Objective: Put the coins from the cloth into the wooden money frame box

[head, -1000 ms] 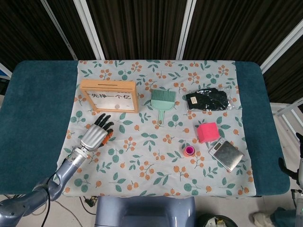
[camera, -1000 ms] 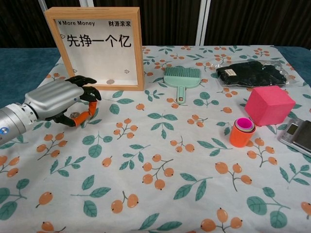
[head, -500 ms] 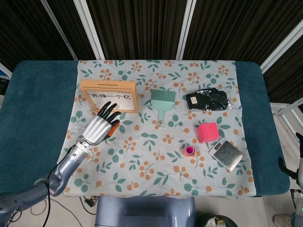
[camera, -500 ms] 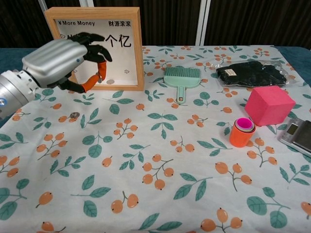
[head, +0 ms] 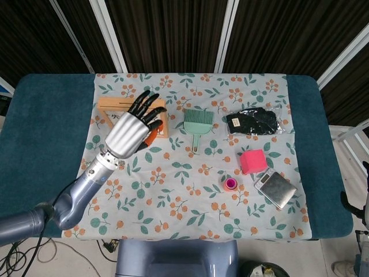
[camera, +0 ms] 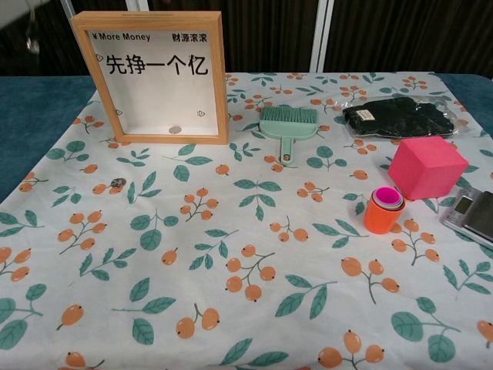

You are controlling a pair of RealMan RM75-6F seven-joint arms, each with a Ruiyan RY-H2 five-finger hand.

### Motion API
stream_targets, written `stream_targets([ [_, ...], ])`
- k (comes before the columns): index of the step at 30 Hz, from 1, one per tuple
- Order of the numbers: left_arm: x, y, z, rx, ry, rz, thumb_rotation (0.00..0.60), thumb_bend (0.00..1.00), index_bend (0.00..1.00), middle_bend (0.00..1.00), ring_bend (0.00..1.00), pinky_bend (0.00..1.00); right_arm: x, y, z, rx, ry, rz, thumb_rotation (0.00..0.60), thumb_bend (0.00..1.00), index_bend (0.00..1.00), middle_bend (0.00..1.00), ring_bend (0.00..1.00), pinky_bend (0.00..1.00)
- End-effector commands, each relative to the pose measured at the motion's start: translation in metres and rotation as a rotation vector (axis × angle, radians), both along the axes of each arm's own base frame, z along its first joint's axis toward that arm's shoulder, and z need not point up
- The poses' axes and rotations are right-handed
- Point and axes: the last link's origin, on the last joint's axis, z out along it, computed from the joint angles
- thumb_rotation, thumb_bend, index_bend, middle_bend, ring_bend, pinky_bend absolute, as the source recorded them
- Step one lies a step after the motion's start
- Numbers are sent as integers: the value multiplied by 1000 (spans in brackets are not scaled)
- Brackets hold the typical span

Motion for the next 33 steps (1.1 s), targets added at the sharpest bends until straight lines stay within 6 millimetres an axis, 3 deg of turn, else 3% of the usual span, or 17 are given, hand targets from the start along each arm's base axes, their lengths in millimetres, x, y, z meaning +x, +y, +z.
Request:
stream_targets([
  [1, 24, 31, 26, 63, 46, 58, 600, 526, 693, 250, 3, 42, 0, 0, 0, 0, 0, 0, 600, 394, 128, 26, 0, 0],
  [4, 24, 48, 33, 93, 76, 116, 600, 523, 692, 249, 4, 42, 0, 0, 0, 1, 0, -2, 600, 394, 128, 26, 0, 0],
  [13, -2, 87, 31, 154, 133, 293, 600, 509, 693, 245, 3, 37, -1, 1, 1, -4, 3, -11, 600, 394, 128, 26, 0, 0],
  [25, -37, 99, 10, 175, 236, 327, 600, 508, 694, 254, 3, 34, -1, 1, 0, -4, 4, -15, 600, 395, 128, 26, 0, 0],
  [33, -49, 100, -1, 151, 230, 320, 600, 469, 690, 255, 3, 33, -1, 0, 1, -12, 7, -15, 600, 394, 128, 26, 0, 0],
])
